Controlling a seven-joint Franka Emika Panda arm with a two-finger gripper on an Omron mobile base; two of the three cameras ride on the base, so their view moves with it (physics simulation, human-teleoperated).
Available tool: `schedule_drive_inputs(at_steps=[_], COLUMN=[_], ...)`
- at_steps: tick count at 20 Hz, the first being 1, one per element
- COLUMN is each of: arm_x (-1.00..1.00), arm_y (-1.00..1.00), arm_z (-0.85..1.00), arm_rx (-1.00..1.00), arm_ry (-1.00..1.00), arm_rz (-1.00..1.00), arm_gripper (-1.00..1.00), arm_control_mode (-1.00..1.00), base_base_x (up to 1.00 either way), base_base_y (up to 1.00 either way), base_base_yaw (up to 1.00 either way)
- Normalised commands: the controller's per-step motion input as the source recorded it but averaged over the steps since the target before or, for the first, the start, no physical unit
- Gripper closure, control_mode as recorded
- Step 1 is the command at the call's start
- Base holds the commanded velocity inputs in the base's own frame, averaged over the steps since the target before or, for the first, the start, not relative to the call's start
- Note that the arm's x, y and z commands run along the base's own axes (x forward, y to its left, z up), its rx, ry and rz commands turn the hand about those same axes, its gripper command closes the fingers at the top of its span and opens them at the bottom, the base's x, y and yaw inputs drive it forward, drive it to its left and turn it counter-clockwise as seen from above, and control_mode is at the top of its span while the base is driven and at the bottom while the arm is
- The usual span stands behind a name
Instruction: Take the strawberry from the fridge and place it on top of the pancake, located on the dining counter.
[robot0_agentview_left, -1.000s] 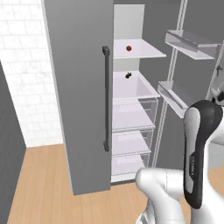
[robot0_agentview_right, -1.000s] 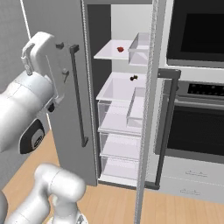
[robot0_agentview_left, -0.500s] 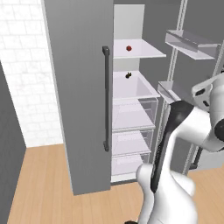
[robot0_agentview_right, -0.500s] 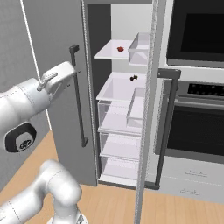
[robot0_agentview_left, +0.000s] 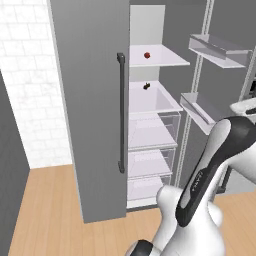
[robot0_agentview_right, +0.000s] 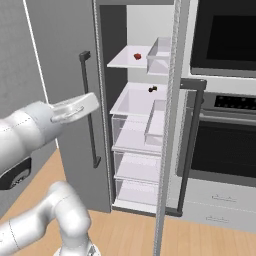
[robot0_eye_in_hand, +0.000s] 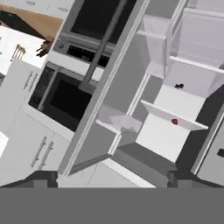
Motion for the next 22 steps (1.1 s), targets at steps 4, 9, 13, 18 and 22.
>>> schedule_drive_inputs(at_steps=[4,9,13,18,22], arm_x=[0.0,0.2,0.83,0.67,0.06], arm_y=[0.61,0.68,0.85,0.79,0.83], arm_z=[0.6,0.7,0.32,0.18,-0.06], arm_rx=[-0.04,0.35,0.79,0.75,0.64], arm_ry=[-0.21,0.21,0.16,0.0,-0.12], arm_rz=[0.21,0.11,0.17,0.04,-0.28], arm_gripper=[-1.0,-1.0,-1.0,-1.0,-1.0], arm_control_mode=[-1.0,-1.0,-1.0,-1.0,-1.0], base_base_x=[0.0,0.0,0.0,0.0,0.0], base_base_y=[0.0,0.0,0.0,0.0,0.0], base_base_yaw=[0.0,0.0,0.0,0.0,0.0])
